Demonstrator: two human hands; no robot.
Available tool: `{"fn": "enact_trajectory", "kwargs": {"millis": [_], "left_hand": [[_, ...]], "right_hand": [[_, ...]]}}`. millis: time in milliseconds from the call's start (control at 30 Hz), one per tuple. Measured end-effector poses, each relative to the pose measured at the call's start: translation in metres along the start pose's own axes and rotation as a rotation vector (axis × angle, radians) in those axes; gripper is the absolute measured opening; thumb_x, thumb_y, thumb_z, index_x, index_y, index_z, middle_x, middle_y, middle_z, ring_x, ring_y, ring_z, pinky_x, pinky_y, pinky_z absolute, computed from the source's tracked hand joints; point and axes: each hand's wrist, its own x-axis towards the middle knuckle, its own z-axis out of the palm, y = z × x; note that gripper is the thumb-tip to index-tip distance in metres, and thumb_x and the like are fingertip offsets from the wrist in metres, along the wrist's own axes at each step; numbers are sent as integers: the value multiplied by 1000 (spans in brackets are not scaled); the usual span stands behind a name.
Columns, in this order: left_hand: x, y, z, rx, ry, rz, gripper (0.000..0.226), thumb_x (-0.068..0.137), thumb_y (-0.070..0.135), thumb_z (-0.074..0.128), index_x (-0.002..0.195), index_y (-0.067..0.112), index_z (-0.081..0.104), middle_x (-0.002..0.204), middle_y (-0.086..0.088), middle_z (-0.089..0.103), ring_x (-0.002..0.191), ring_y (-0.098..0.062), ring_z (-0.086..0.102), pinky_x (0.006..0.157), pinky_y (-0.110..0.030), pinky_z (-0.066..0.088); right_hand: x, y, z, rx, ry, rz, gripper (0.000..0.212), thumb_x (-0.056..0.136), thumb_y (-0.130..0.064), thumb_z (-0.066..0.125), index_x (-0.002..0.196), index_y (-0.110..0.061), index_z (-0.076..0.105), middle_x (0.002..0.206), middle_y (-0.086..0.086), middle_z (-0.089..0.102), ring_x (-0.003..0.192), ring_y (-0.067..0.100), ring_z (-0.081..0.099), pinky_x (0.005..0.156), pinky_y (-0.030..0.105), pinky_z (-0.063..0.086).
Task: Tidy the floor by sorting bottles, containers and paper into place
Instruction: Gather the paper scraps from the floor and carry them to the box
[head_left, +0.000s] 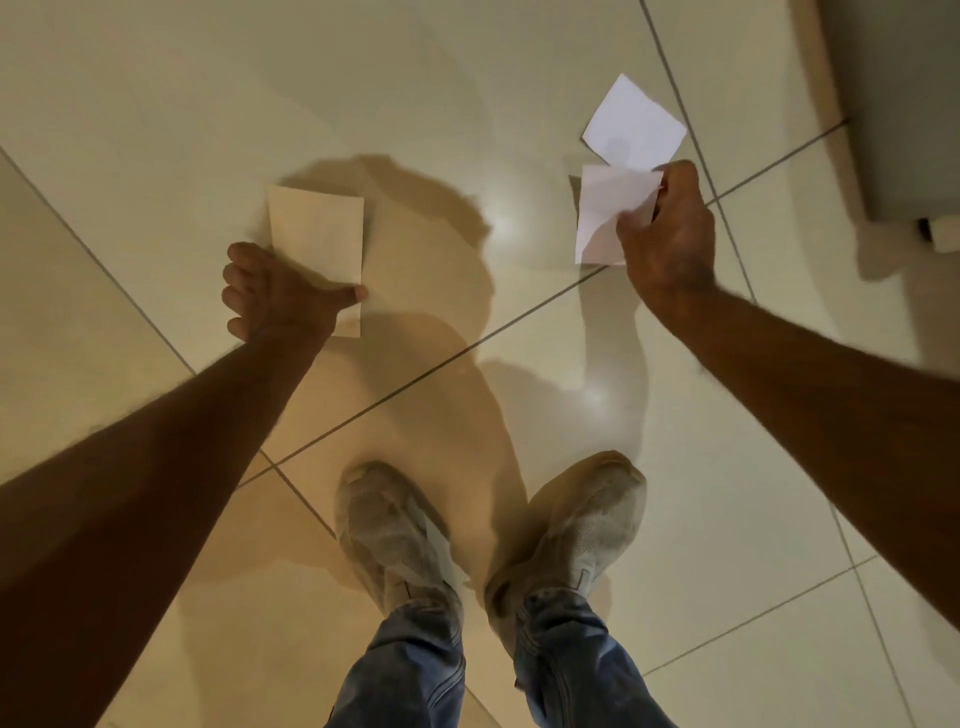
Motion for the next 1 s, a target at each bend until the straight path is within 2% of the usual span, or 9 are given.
{"fn": "enact_trajectory", "kwargs": {"millis": [100, 167, 233, 333, 533, 667, 800, 933, 1000], "left_hand": [[1, -1, 2, 0, 19, 15, 115, 58, 53, 94, 141, 8, 29, 141, -17, 44, 130, -40, 45, 103, -56, 42], [0, -1, 4, 1, 34, 21, 115, 58, 53, 94, 141, 8, 29, 140, -17, 44, 130, -40, 45, 102, -56, 43], [-1, -2, 5, 2, 45, 27, 115, 57, 52, 94, 141, 7, 29, 140, -17, 44, 129, -40, 45, 100, -56, 43], [0, -5, 6, -12, 40, 39, 114, 58, 51, 94, 141, 7, 30, 141, -18, 42, 129, -41, 44, 100, -56, 42], [-1, -6, 4, -15, 31, 43, 111, 60, 51, 94, 141, 8, 31, 142, -17, 41, 130, -39, 43, 102, -55, 42], [0, -5, 4, -32, 21, 30, 110, 59, 49, 94, 140, 9, 31, 142, -16, 41, 131, -38, 42, 102, -55, 41], [-1, -5, 4, -36, 22, 28, 110, 60, 48, 94, 141, 9, 30, 143, -16, 41, 131, -38, 42, 104, -54, 41], [-1, -3, 4, -72, 30, 34, 108, 61, 45, 95, 141, 9, 31, 142, -16, 42, 131, -39, 43, 105, -53, 41], [-2, -3, 4, -98, 34, 47, 106, 62, 42, 95, 140, 9, 32, 142, -16, 42, 131, -39, 43, 105, -54, 41]], "right_hand": [[22, -11, -4, -162, 49, -92, 30, 100, -24, 54, 125, -9, 58, 123, 12, 66, 116, 33, 59, 100, 48, 51], [34, -16, -5, -268, 73, -127, 32, 101, -27, 51, 129, -13, 58, 129, 9, 64, 122, 33, 52, 102, 41, 40], [45, -20, -4, -340, 64, -142, 36, 102, -28, 52, 135, -14, 56, 137, 10, 58, 128, 33, 48, 102, 41, 39], [58, -22, -2, -410, 34, -157, 42, 98, -26, 61, 137, -12, 55, 143, 13, 50, 132, 34, 45, 105, 44, 43], [68, -20, -3, -443, -54, -208, 63, 85, -25, 80, 139, -13, 51, 148, 10, 46, 134, 32, 45, 104, 38, 43], [75, -27, -5, -367, -45, -119, 76, 76, -26, 88, 139, -16, 45, 142, 7, 49, 131, 30, 49, 103, 44, 46], [84, -33, -6, -432, -63, 2, 81, 73, -39, 91, 138, -18, 47, 143, 6, 50, 134, 30, 45, 105, 45, 43], [83, -33, -9, -483, -39, 64, 77, 72, -49, 90, 133, -18, 53, 145, 10, 44, 133, 29, 43, 97, 37, 46], [81, -32, -9, -416, -49, 89, 80, 71, -45, 92, 133, -14, 51, 144, 11, 43, 130, 27, 47, 99, 33, 48]]}}
